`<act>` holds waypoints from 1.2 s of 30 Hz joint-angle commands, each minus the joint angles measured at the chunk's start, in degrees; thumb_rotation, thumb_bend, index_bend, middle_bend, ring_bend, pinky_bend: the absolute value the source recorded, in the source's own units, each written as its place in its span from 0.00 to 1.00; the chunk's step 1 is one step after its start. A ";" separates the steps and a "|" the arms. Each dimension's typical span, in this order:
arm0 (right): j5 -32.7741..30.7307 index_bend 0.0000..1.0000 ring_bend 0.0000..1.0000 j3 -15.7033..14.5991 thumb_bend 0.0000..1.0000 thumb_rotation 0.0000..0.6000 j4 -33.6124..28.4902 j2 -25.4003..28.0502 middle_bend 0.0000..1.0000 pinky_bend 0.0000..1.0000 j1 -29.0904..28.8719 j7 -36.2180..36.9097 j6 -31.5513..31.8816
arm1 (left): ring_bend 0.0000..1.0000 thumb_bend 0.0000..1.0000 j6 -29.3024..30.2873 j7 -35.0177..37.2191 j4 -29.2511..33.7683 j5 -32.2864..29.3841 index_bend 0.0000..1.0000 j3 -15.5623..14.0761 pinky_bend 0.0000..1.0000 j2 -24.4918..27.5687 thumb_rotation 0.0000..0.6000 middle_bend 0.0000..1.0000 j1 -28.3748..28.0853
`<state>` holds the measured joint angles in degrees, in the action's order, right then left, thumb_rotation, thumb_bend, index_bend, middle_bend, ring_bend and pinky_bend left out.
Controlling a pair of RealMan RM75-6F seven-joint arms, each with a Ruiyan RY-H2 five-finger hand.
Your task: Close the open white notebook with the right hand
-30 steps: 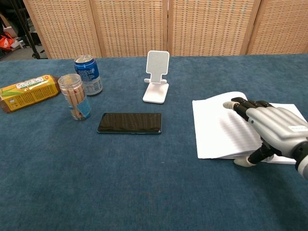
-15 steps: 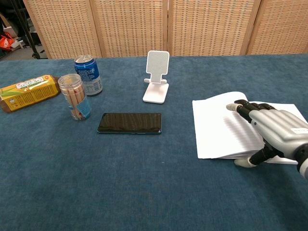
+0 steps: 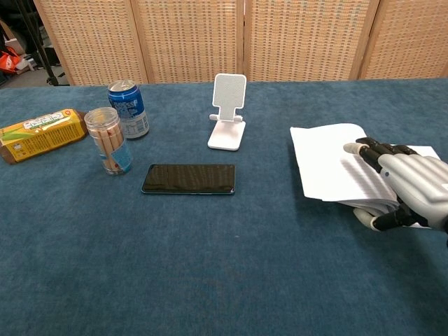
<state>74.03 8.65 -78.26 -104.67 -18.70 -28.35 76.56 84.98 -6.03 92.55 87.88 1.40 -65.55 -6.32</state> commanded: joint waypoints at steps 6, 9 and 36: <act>0.46 0.00 0.00 0.49 0.41 1.00 -0.72 -0.29 0.00 0.00 1.76 1.38 3.92 | 0.00 0.00 0.11 -0.29 0.02 0.28 0.00 -0.09 0.00 -0.19 1.00 0.00 0.01; 0.90 0.00 0.00 0.74 0.41 1.00 -0.99 -0.48 0.00 0.00 2.35 2.41 5.39 | 0.00 0.00 -0.05 -0.48 0.09 0.13 0.00 -0.11 0.00 -0.18 1.00 0.00 -0.01; 2.83 0.00 0.00 3.56 0.41 1.00 -2.55 -0.18 0.00 0.00 6.62 6.46 14.86 | 0.00 0.00 1.32 -0.69 -0.04 0.98 0.00 -0.11 0.00 -0.66 1.00 0.00 0.47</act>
<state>76.92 12.09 -80.78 -104.83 -12.21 -21.90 91.24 86.30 -6.72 92.51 88.87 1.28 -66.20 -5.85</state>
